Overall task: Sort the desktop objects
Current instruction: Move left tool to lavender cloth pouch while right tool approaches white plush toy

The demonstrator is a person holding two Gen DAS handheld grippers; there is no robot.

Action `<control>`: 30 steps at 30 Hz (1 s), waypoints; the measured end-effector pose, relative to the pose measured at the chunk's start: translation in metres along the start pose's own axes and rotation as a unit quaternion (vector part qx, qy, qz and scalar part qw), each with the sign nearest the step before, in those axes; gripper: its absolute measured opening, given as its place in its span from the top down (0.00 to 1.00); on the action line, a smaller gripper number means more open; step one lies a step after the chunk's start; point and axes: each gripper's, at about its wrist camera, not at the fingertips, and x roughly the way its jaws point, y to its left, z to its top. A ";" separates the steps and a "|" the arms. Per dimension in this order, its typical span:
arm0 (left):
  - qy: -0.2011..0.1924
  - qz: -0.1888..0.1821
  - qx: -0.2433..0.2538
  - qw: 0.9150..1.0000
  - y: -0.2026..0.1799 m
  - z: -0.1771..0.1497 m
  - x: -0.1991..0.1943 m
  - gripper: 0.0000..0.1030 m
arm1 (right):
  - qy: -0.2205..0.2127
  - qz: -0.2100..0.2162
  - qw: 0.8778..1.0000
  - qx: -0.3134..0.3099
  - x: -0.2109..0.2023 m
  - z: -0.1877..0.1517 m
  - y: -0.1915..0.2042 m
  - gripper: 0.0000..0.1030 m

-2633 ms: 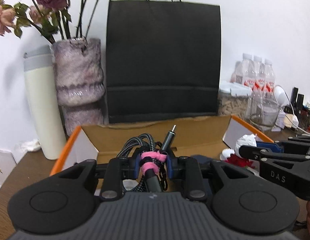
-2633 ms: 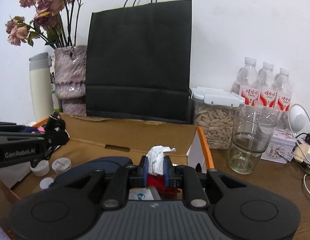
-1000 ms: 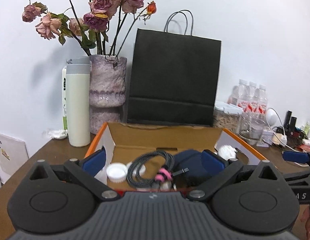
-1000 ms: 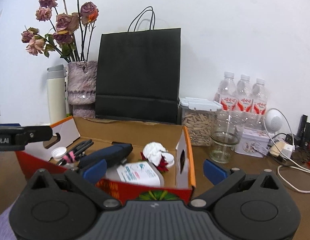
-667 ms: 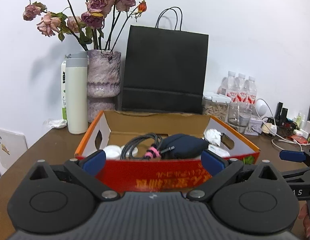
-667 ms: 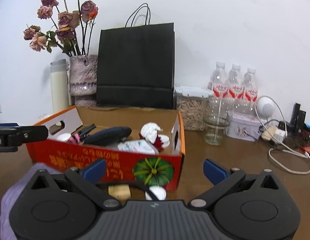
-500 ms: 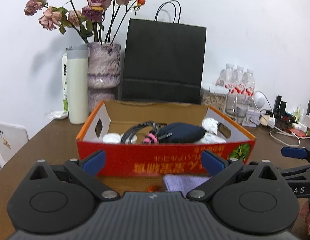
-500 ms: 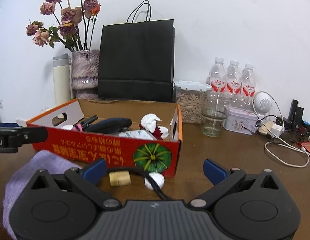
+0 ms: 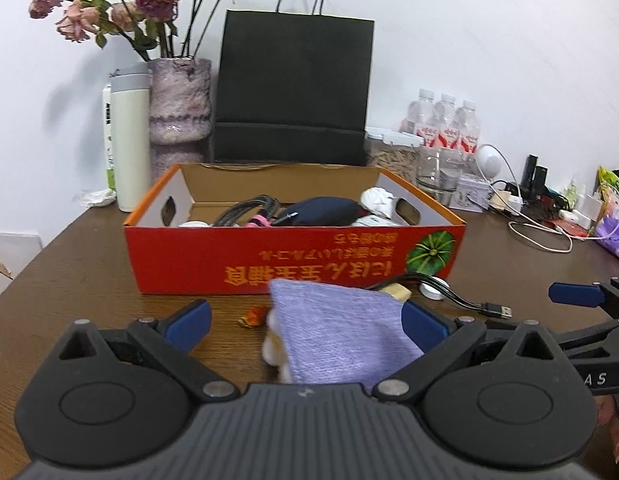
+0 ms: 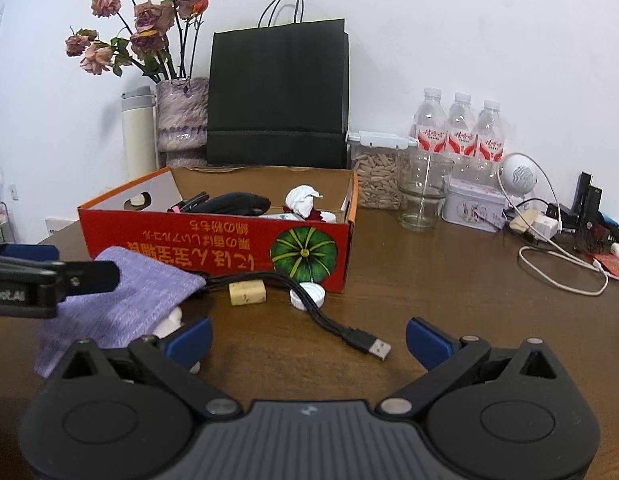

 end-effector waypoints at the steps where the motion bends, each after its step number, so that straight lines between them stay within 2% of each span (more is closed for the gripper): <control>1: 0.003 -0.001 0.001 1.000 -0.003 0.000 0.001 0.00 | 0.003 0.001 1.000 0.003 -0.001 -0.001 -0.002 0.00; 5: 0.010 -0.016 0.010 1.000 -0.017 -0.003 0.003 0.00 | 0.015 0.001 1.000 0.019 -0.002 -0.004 -0.008 0.00; 11: 0.010 -0.007 0.041 0.999 -0.032 -0.008 0.006 0.00 | 0.044 -0.004 0.998 0.050 0.005 -0.006 -0.018 0.00; 18: 0.010 -0.021 0.049 0.999 -0.034 -0.012 0.008 0.23 | 0.052 0.000 0.997 0.057 0.007 -0.008 -0.020 0.00; 22: 0.002 -0.012 0.057 0.998 -0.035 -0.014 0.006 0.34 | 0.057 0.000 0.997 0.055 0.008 -0.009 -0.019 0.00; 24: 0.002 -0.006 0.053 0.999 -0.034 -0.013 0.006 0.44 | 0.059 -0.001 0.997 0.055 0.009 -0.010 -0.019 0.00; 28: 0.000 0.002 0.054 0.999 -0.033 -0.012 0.005 0.56 | 0.060 -0.001 0.997 0.055 0.010 -0.010 -0.019 0.00; 30: -0.004 0.004 0.054 0.999 -0.032 -0.012 0.003 0.66 | 0.061 -0.001 0.997 0.055 0.010 -0.010 -0.019 0.00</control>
